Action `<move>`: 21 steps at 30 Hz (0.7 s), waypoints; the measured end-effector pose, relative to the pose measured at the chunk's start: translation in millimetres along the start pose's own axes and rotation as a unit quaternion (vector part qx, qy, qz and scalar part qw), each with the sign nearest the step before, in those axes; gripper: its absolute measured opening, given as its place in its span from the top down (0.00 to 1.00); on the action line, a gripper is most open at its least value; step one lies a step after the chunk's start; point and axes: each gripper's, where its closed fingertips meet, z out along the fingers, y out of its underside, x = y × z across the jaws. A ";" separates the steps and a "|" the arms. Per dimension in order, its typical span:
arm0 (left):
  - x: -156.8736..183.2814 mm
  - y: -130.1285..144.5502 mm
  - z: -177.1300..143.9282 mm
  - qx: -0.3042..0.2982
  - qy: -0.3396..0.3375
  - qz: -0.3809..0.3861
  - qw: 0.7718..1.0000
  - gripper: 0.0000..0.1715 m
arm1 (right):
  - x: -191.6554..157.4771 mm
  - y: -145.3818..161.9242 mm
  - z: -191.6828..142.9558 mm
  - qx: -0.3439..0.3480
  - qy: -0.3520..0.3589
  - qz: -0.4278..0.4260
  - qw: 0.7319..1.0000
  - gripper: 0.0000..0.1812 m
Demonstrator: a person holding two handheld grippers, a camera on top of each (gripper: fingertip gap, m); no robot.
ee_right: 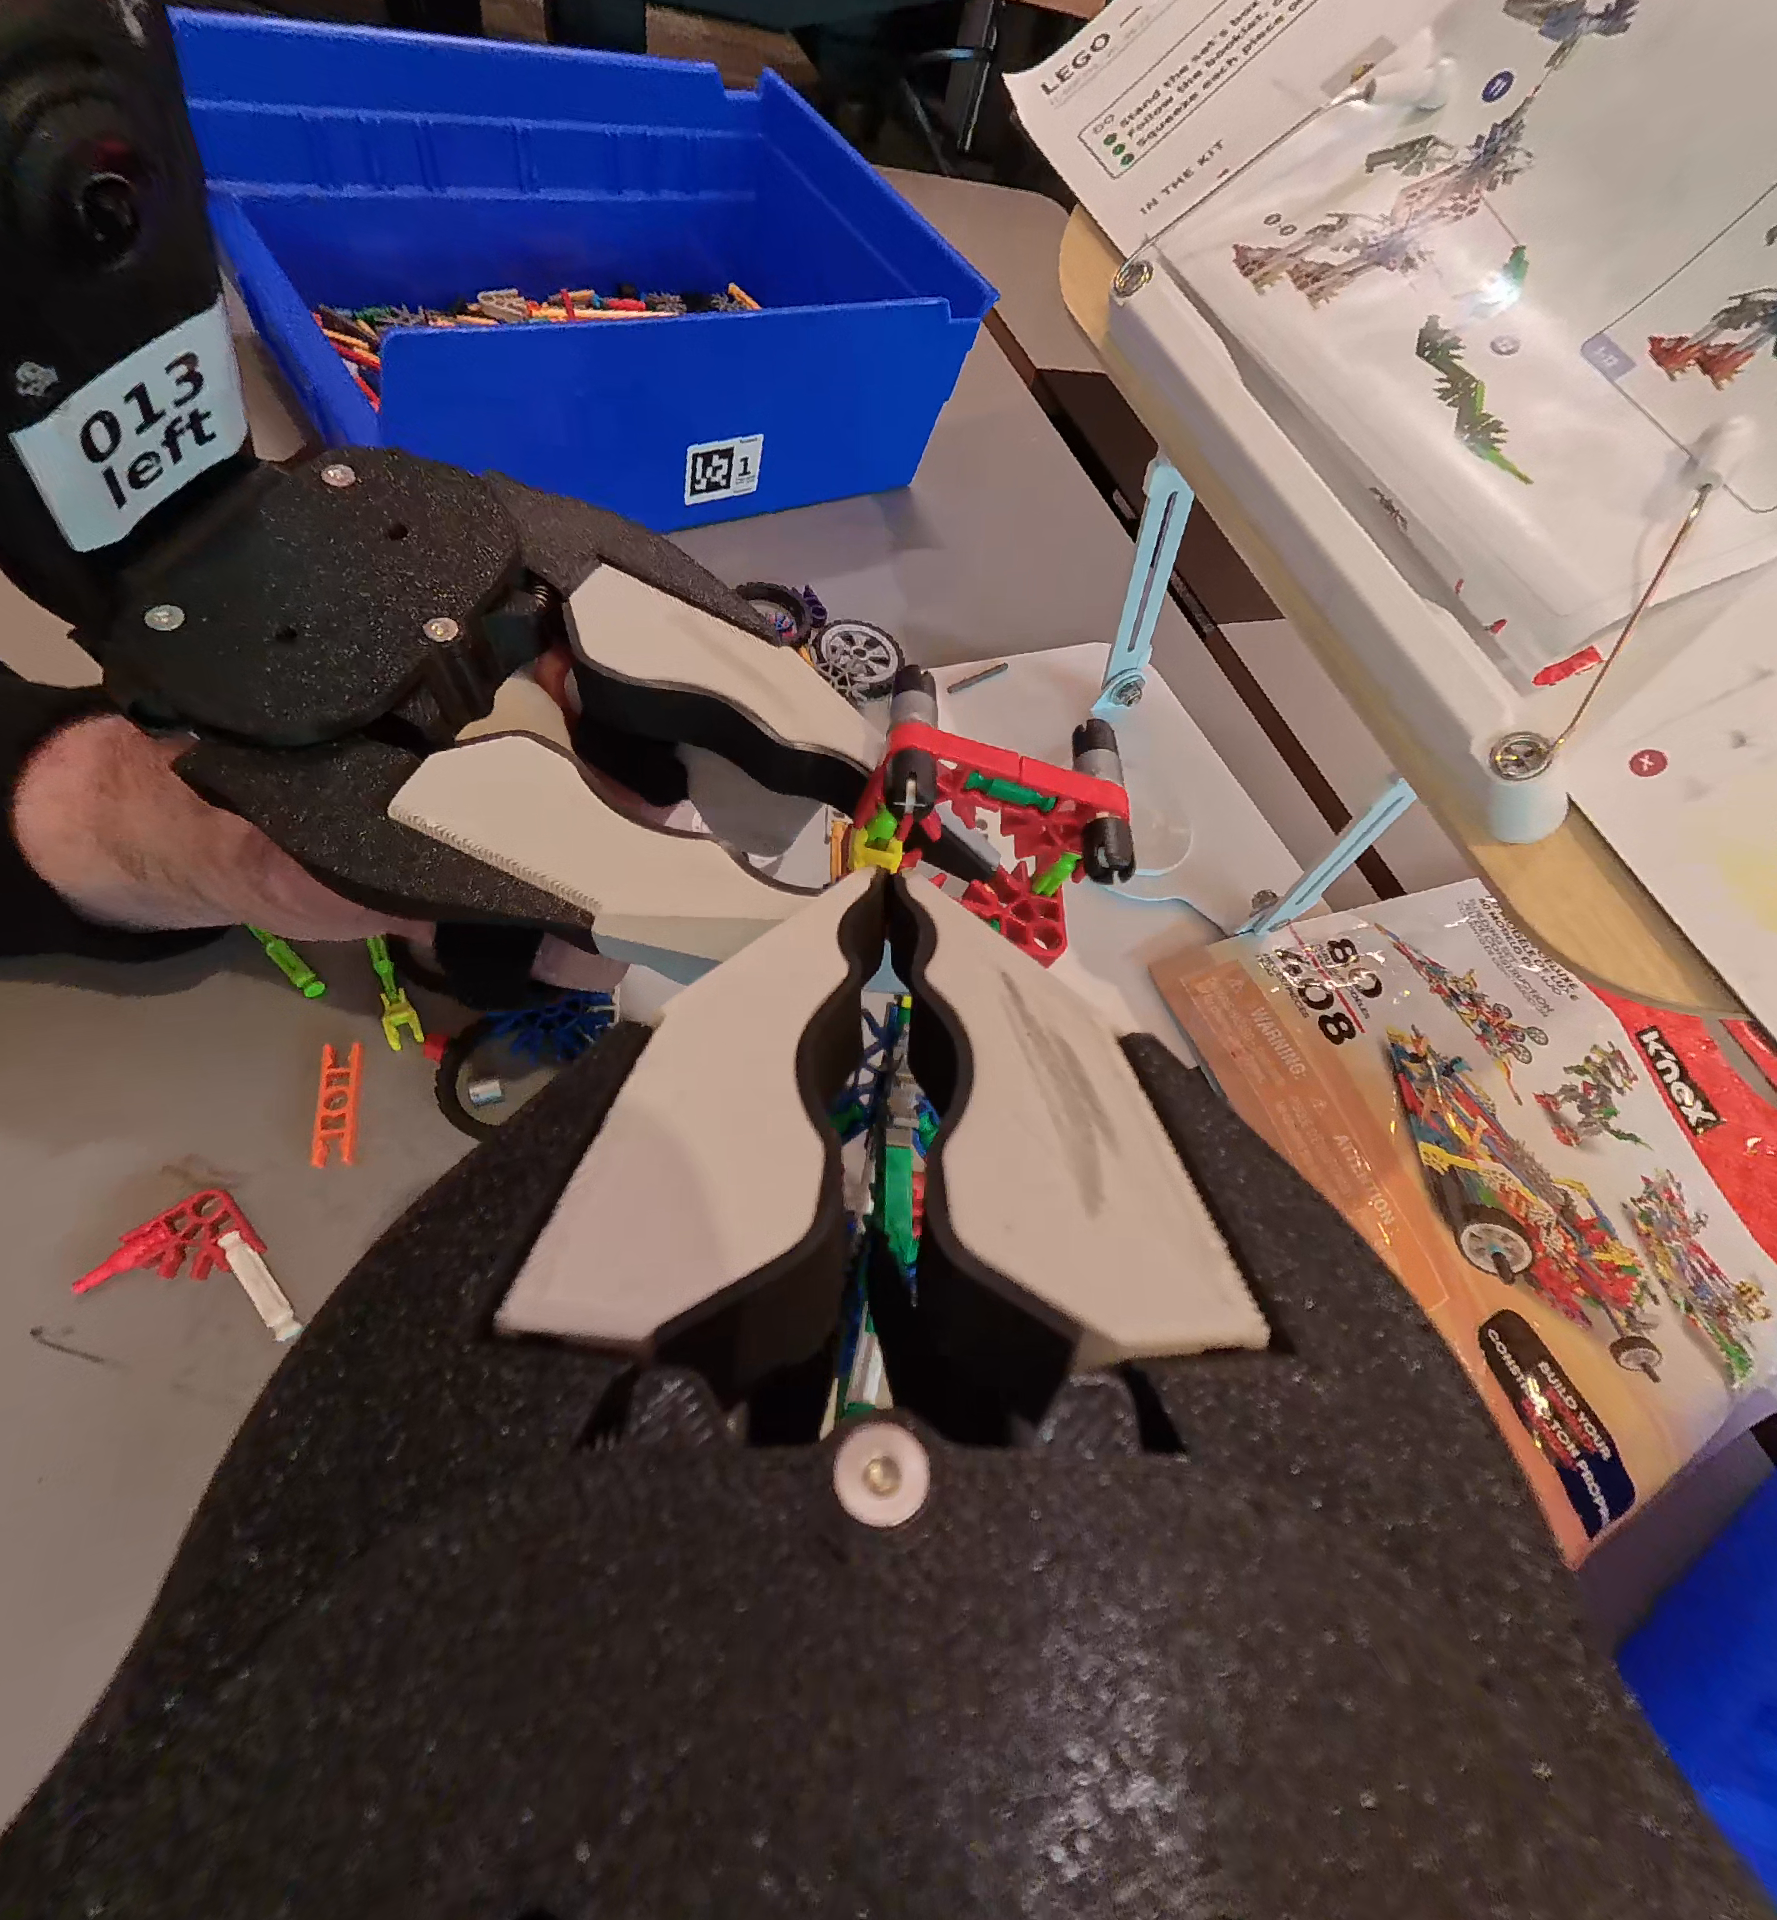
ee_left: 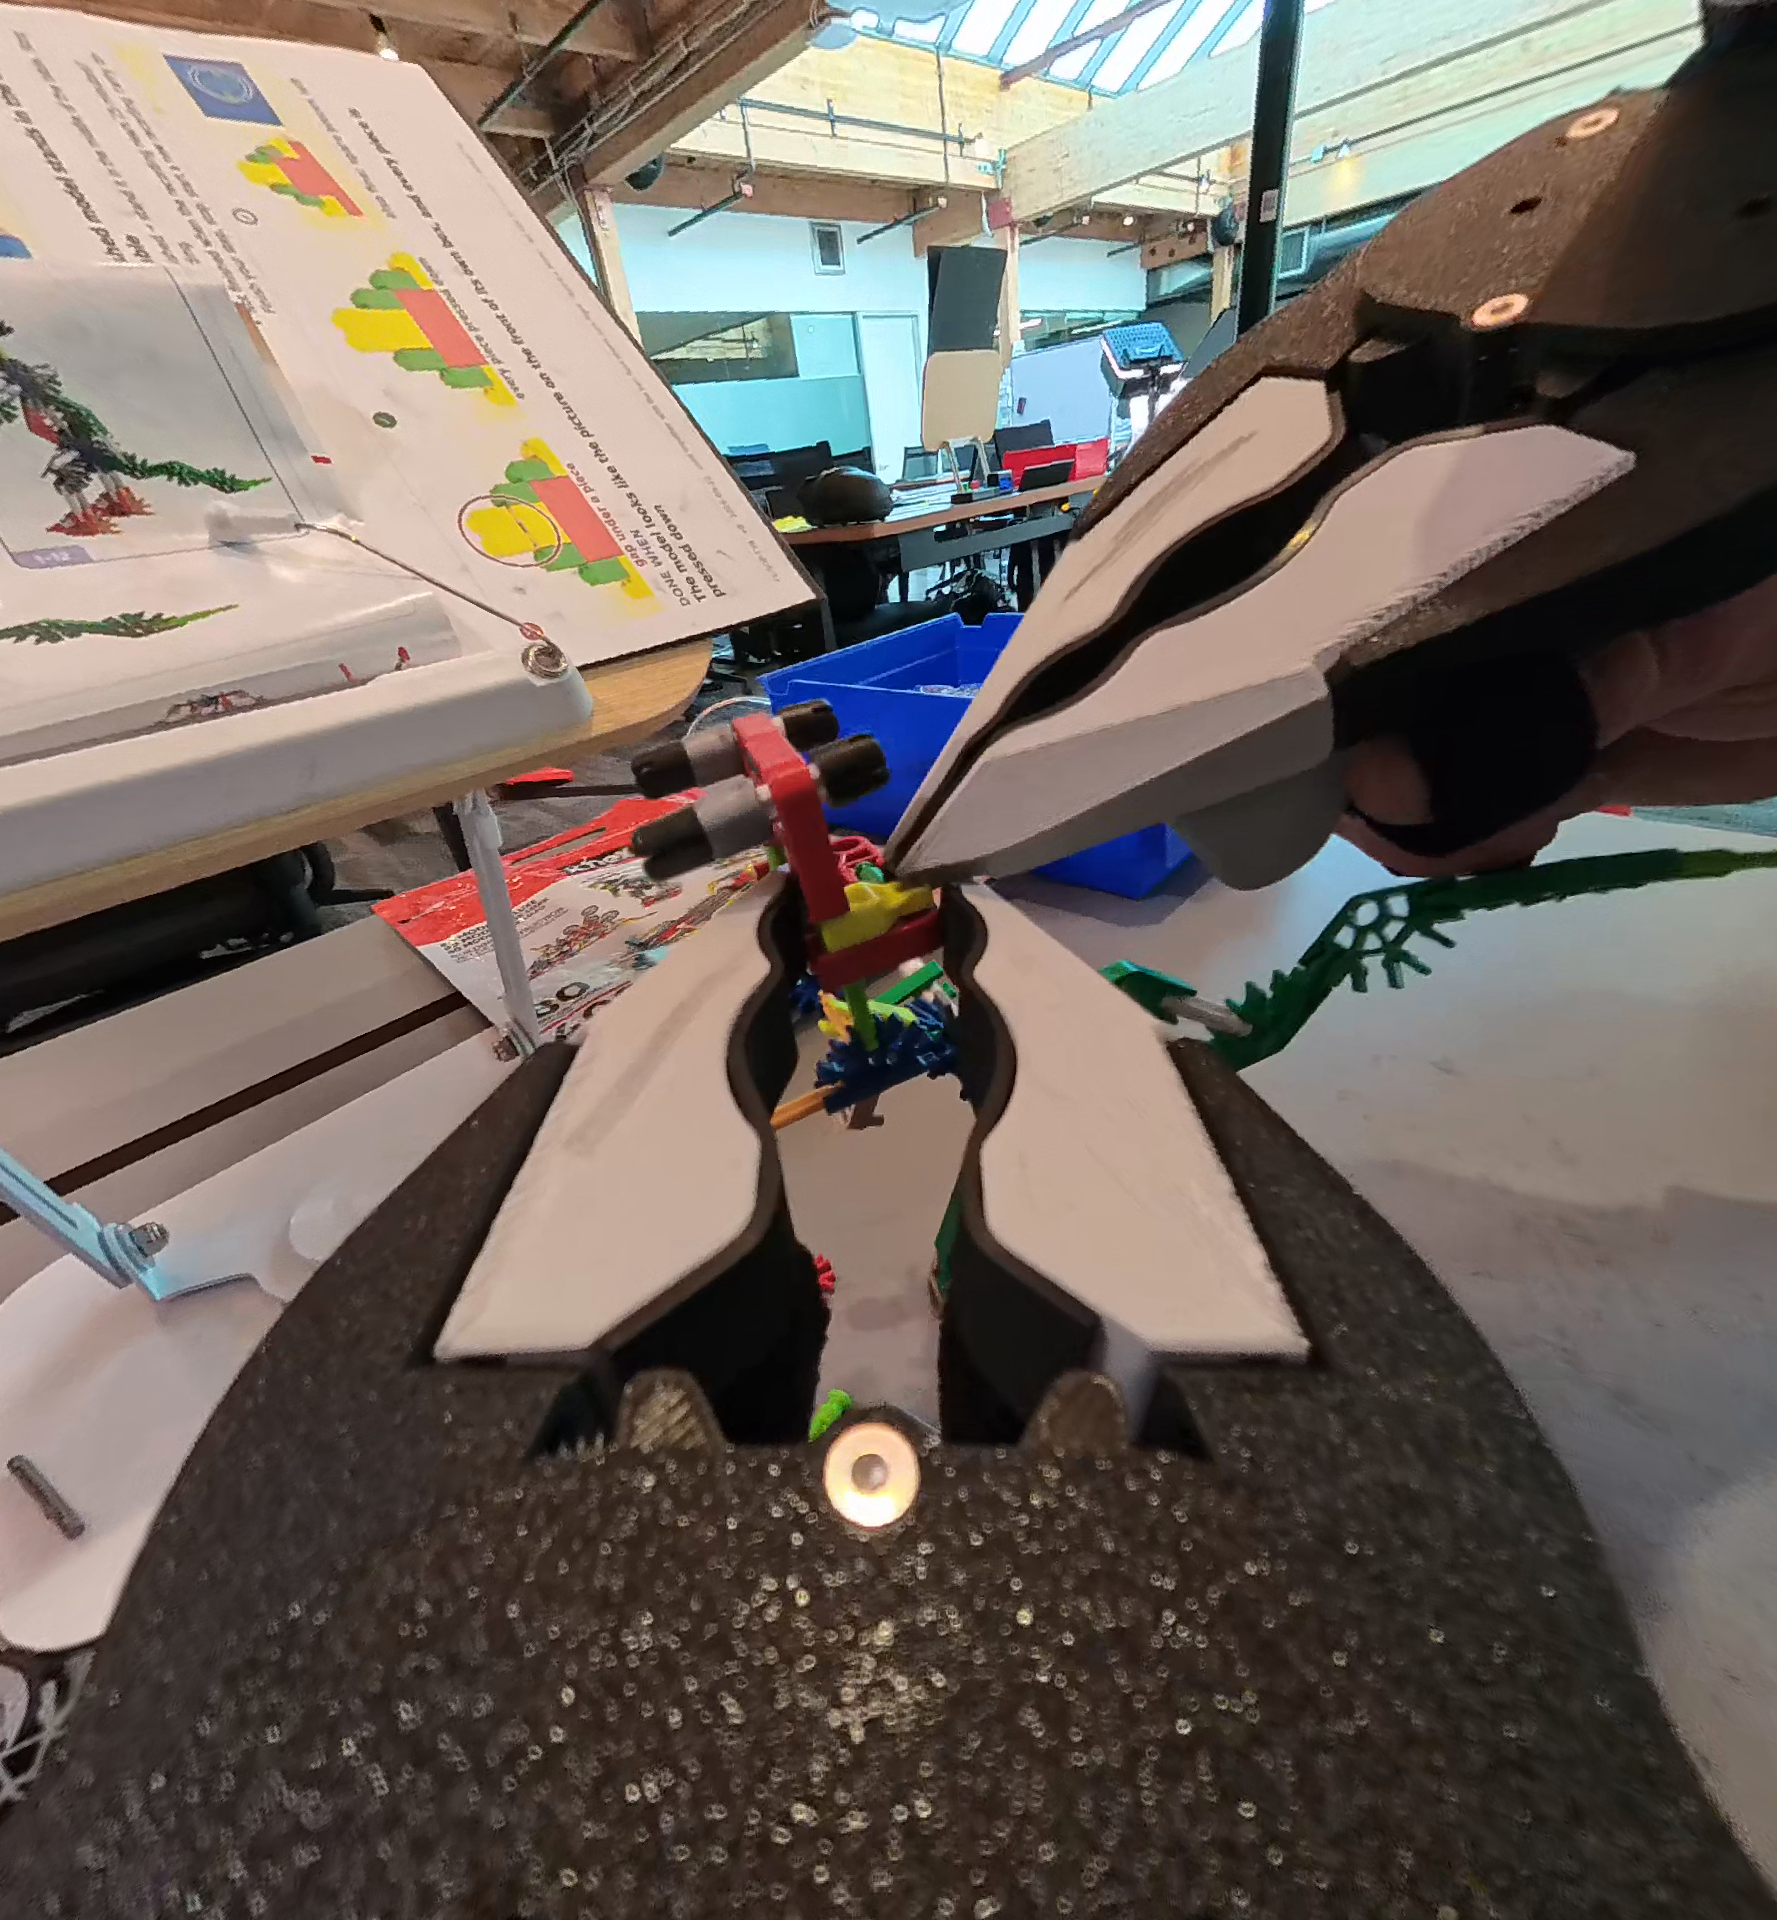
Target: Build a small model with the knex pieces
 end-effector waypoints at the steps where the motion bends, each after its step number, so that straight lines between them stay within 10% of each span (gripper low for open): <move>1: 0.0 -0.5 -0.2 0.002 0.002 -0.008 1.000 0.88 | -0.3 -0.5 0.1 0.001 -0.002 0.002 1.000 1.00; 21: 0.9 1.6 3.9 -0.002 0.014 0.009 1.000 0.87 | 1.0 0.9 -3.6 -0.034 -0.010 -0.015 0.999 0.97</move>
